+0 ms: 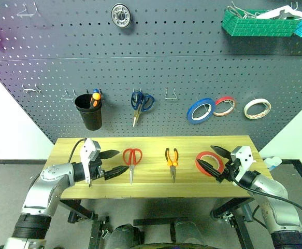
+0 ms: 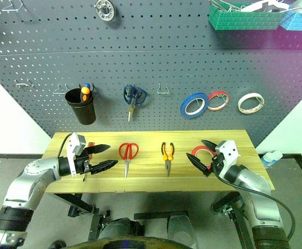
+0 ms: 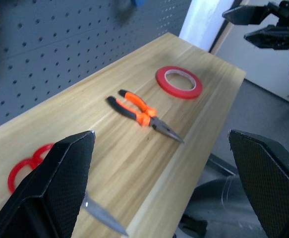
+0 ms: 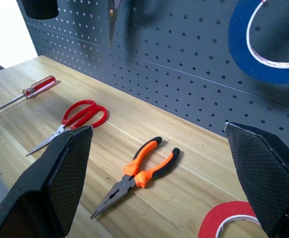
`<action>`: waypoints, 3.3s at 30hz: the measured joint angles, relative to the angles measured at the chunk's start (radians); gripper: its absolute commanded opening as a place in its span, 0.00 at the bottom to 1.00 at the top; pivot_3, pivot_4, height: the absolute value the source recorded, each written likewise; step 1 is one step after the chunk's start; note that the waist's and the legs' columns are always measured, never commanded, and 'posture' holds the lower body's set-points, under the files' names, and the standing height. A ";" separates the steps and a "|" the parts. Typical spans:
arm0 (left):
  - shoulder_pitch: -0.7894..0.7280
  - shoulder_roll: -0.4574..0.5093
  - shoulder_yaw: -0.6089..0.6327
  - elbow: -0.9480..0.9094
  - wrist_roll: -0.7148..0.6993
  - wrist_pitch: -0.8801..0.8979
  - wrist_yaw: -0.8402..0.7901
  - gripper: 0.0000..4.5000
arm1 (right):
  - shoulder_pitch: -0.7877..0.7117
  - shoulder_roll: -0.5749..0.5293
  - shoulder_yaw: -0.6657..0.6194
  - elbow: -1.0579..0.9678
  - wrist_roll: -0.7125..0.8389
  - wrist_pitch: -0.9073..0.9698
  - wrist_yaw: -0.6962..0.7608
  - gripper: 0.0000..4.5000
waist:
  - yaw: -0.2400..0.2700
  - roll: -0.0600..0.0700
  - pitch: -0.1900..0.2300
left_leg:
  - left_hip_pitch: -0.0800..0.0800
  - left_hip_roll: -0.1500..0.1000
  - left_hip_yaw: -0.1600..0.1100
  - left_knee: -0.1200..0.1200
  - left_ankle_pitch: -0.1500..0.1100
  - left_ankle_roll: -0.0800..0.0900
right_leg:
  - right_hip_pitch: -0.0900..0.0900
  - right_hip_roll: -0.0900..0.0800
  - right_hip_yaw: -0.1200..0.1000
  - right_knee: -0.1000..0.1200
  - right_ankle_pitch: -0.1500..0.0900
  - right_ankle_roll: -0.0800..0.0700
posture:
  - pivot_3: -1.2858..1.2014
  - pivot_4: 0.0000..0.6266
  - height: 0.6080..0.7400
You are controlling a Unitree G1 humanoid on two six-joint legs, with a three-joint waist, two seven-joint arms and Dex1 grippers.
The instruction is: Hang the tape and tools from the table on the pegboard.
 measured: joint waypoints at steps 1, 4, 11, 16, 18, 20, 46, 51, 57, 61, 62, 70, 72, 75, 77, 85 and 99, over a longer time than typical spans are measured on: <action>0.022 0.007 0.014 -0.015 -0.006 -0.005 -0.003 1.00 | -0.002 0.000 0.001 -0.011 0.000 0.008 -0.004 0.99 | 0.000 0.000 0.000 | -0.001 0.000 0.000 0.000 0.000 0.000 | -0.001 0.000 0.000 0.000 0.000 0.000 | 0.42 0.00 1.00; 0.072 0.029 0.057 -0.050 -0.024 -0.018 -0.009 1.00 | -0.003 -0.001 0.000 -0.027 0.000 0.022 -0.008 0.99 | 0.002 0.000 0.000 | -0.003 0.000 0.000 0.000 0.000 0.000 | -0.003 0.000 0.000 0.000 0.000 0.000 | 0.43 0.00 1.00; 0.220 0.063 0.112 -0.152 -0.052 -0.068 -0.056 1.00 | -0.005 0.000 0.002 -0.035 -0.001 0.035 -0.015 0.99 | 0.005 0.001 0.000 | -0.008 0.000 0.000 0.000 0.000 0.000 | -0.009 0.000 0.000 0.000 0.000 0.000 | 0.43 0.00 1.00; 0.300 0.072 0.150 -0.164 -0.054 -0.161 -0.116 1.00 | -0.015 0.000 0.005 -0.027 -0.001 0.034 -0.004 0.99 | 0.006 0.001 0.000 | -0.008 0.000 0.000 0.000 0.000 0.000 | -0.008 0.000 0.000 0.000 0.000 0.000 | 0.43 0.00 1.00; 0.303 0.077 0.175 -0.160 -0.068 -0.175 -0.132 1.00 | -0.022 0.000 0.005 -0.022 -0.001 0.034 -0.001 0.99 | 0.008 0.001 0.000 | -0.008 0.000 0.000 0.000 0.000 0.000 | -0.008 0.000 0.000 0.000 0.000 0.000 | 0.43 0.00 1.00; 0.297 0.091 0.193 -0.157 -0.076 -0.178 -0.139 1.00 | -0.025 -0.002 0.005 -0.022 -0.001 0.034 0.001 0.99 | 0.008 0.001 0.000 | -0.008 0.000 0.000 0.000 0.000 0.000 | -0.008 0.000 0.000 0.000 0.000 0.000 | 0.43 0.00 1.00; 0.221 0.112 0.238 0.003 -0.118 -0.249 -0.218 1.00 | -0.301 -0.123 0.196 0.374 -0.277 0.336 -0.110 0.99 | 0.008 0.001 0.000 | -0.008 0.000 0.001 0.002 0.000 0.000 | -0.008 0.000 0.000 0.001 0.001 -0.001 | 0.45 0.00 1.00; 0.202 0.112 0.235 -0.019 -0.118 -0.215 -0.195 1.00 | -0.390 -0.114 0.216 0.533 -0.325 0.291 -0.113 0.99 | 0.008 0.001 0.000 | -0.008 0.000 0.001 0.002 0.000 0.000 | -0.008 0.000 0.000 0.001 0.001 -0.001 | 0.46 0.00 1.00; 0.191 0.112 0.234 -0.034 -0.118 -0.209 -0.187 1.00 | -0.421 -0.093 0.248 0.597 -0.358 0.222 -0.080 0.99 | 0.008 0.001 0.000 | -0.007 0.000 0.001 0.003 0.000 0.000 | -0.008 0.001 0.000 0.003 0.001 -0.001 | 0.46 0.00 1.00; 0.204 0.112 0.236 -0.014 -0.118 -0.224 -0.209 1.00 | -0.421 -0.092 0.289 0.615 -0.392 0.178 -0.052 0.99 | 0.007 0.002 -0.001 | -0.007 0.000 0.001 0.003 0.000 0.000 | -0.008 0.001 0.000 0.004 0.001 -0.001 | 0.46 0.00 1.00; 0.211 0.111 0.236 -0.005 -0.118 -0.230 -0.214 1.00 | -0.422 -0.091 0.296 0.622 -0.398 0.169 -0.051 0.99 | 0.007 0.002 -0.001 | -0.007 0.000 0.001 0.004 0.000 0.000 | -0.008 0.001 0.000 0.004 0.001 -0.001 | 0.46 0.00 1.00; 0.268 0.102 0.247 0.028 -0.118 -0.308 -0.265 1.00 | -0.464 -0.069 0.311 0.715 -0.442 0.150 -0.072 0.99 | 0.008 0.002 -0.001 | -0.007 0.000 0.001 0.004 0.000 0.000 | -0.008 0.000 0.000 0.004 0.001 -0.001 | 0.47 0.00 1.00; 0.275 0.102 0.258 0.078 -0.118 -0.346 -0.299 1.00 | -0.474 -0.064 0.325 0.747 -0.460 0.138 -0.082 0.99 | 0.008 0.002 -0.001 | -0.007 0.000 0.001 0.004 0.000 0.000 | -0.008 0.000 0.000 0.004 0.001 -0.001 | 0.47 0.00 1.00; 0.288 0.103 0.291 0.184 -0.118 -0.411 -0.360 1.00 | -0.489 -0.054 0.338 0.801 -0.488 0.121 -0.097 0.99 | 0.007 0.002 -0.001 | -0.007 0.000 0.001 0.004 0.000 0.000 | -0.008 0.000 0.000 0.005 0.001 -0.001 | 0.47 0.00 1.00; 0.288 0.103 0.299 0.234 -0.118 -0.445 -0.393 1.00 | -0.506 -0.044 0.344 0.833 -0.500 0.119 -0.105 0.99 | 0.007 0.002 -0.001 | -0.007 0.000 0.001 0.004 0.000 0.000 | -0.008 0.000 0.000 0.005 0.001 -0.001 | 0.47 0.00 1.00; 0.277 0.090 0.294 0.249 -0.115 -0.488 -0.389 1.00 | -0.559 -0.025 0.357 0.909 -0.532 0.104 -0.109 0.91 | 0.012 0.001 -0.002 | -0.007 0.000 0.001 0.004 0.000 0.000 | -0.007 0.000 0.000 0.005 0.001 -0.002 | 0.48 0.00 1.00; 0.260 0.085 0.283 0.201 -0.114 -0.478 -0.344 1.00 | -0.571 -0.012 0.367 0.976 -0.575 0.099 -0.125 0.19 | 0.008 0.001 -0.003 | -0.006 0.000 0.001 0.004 0.000 0.000 | -0.007 0.000 0.000 0.006 0.001 -0.002 | 0.47 0.00 1.00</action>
